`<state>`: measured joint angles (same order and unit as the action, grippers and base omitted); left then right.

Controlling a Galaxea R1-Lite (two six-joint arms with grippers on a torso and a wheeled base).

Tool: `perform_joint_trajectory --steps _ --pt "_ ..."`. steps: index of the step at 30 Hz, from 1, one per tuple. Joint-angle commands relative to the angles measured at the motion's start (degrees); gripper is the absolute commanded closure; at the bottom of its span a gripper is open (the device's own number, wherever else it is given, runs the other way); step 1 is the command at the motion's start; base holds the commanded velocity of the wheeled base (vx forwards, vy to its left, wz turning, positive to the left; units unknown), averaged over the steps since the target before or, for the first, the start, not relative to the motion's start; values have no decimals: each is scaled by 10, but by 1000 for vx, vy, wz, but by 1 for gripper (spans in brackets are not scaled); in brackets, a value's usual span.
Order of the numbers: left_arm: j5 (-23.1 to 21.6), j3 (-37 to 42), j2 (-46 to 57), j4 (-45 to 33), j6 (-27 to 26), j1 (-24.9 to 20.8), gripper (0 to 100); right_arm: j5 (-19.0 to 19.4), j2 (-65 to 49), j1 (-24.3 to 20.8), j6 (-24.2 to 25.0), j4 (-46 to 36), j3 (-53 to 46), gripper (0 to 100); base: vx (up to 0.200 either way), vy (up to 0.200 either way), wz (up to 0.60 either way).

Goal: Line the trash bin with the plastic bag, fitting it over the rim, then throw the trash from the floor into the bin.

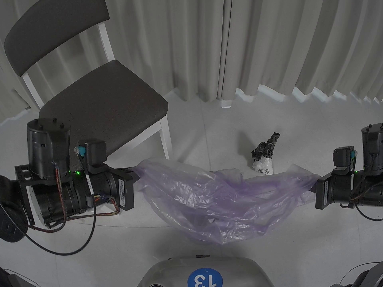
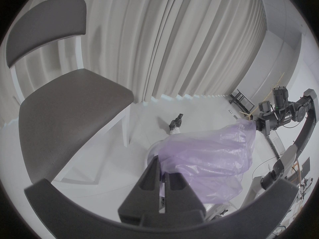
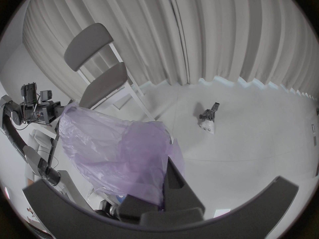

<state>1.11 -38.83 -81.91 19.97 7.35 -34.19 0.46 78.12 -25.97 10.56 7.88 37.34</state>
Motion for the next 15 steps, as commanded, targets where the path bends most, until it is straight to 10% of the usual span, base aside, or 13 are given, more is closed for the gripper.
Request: perform_joint_trajectory --steps 1,15 --pt "0 13 4 0 7 7 100 4 13 28 0 0 -12 100 0 0 0" --pt "-3 45 20 1 11 15 100 31 39 54 1 7 -50 100 0 0 0"
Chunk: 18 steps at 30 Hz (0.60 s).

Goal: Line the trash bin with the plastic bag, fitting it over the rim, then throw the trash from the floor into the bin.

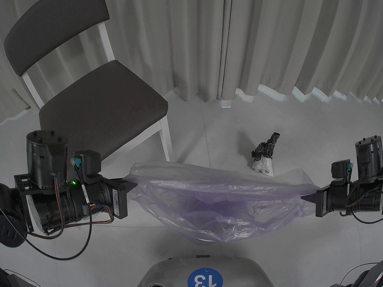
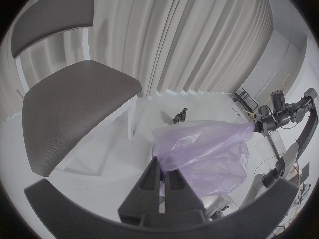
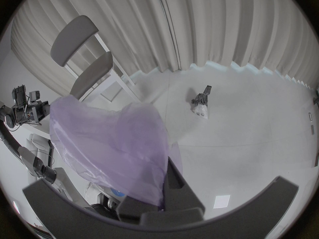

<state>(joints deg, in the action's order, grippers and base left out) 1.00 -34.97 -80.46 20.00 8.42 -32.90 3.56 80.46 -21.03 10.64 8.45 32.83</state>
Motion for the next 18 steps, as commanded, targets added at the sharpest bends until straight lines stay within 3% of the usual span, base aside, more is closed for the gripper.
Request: perform_joint_trajectory --steps 1,9,18 --pt "-3 6 5 -1 1 3 100 0 20 6 0 2 -5 100 0 0 0" --pt "-3 12 -2 0 10 -2 100 28 47 10 3 38 -7 100 0 0 0" --pt "0 10 -9 0 10 1 100 31 62 11 3 39 0 100 0 0 0"
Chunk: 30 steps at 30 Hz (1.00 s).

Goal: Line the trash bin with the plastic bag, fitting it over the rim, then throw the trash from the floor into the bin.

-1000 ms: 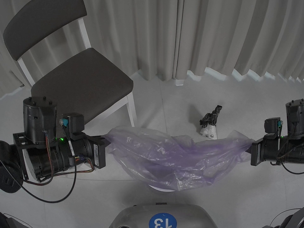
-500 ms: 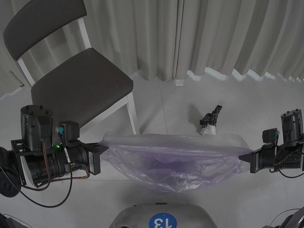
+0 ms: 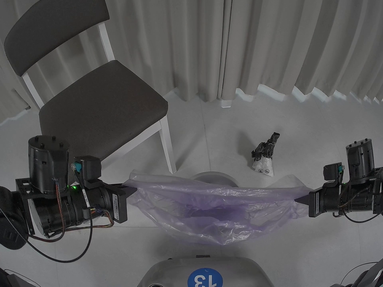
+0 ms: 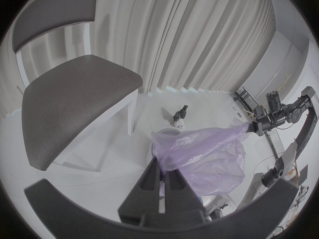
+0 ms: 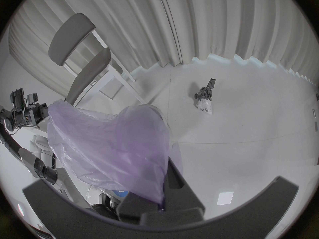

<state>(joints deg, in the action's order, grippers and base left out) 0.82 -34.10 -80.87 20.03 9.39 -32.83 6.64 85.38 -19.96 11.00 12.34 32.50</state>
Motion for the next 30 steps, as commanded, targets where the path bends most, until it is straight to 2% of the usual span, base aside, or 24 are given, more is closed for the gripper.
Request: perform_joint_trajectory --steps 1,9,20,24,30 --pt "2 1 -6 0 0 0 100 -1 15 0 0 0 3 100 0 0 0" --pt "0 4 -17 -1 1 2 100 0 39 0 0 15 4 100 0 0 0" --pt "-17 16 -73 1 1 5 100 2 123 0 3 92 2 100 0 0 0" --pt "-20 17 -94 6 2 10 100 23 135 3 3 95 4 100 0 0 0" --pt "-21 22 -134 44 2 14 100 28 161 5 2 95 5 100 0 0 0"
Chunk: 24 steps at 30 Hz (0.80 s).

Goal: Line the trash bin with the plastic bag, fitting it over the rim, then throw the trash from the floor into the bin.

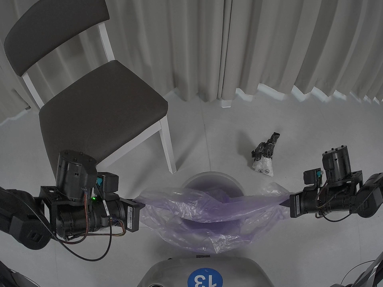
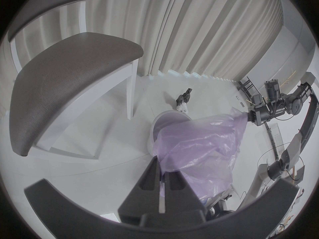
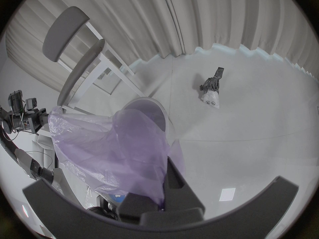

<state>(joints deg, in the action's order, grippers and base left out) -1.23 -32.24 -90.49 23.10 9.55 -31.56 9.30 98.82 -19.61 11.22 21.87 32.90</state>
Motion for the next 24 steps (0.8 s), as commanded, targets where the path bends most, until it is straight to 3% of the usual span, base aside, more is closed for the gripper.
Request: perform_joint_trajectory --steps 1,11,24 --pt "-2 3 -44 19 0 0 100 2 31 2 -1 2 2 100 0 0 0" --pt "-7 -7 -112 118 25 1 100 17 111 27 -1 92 8 100 0 0 0" --pt "-10 -67 -156 122 27 -19 100 39 120 71 -2 103 2 100 0 0 0"
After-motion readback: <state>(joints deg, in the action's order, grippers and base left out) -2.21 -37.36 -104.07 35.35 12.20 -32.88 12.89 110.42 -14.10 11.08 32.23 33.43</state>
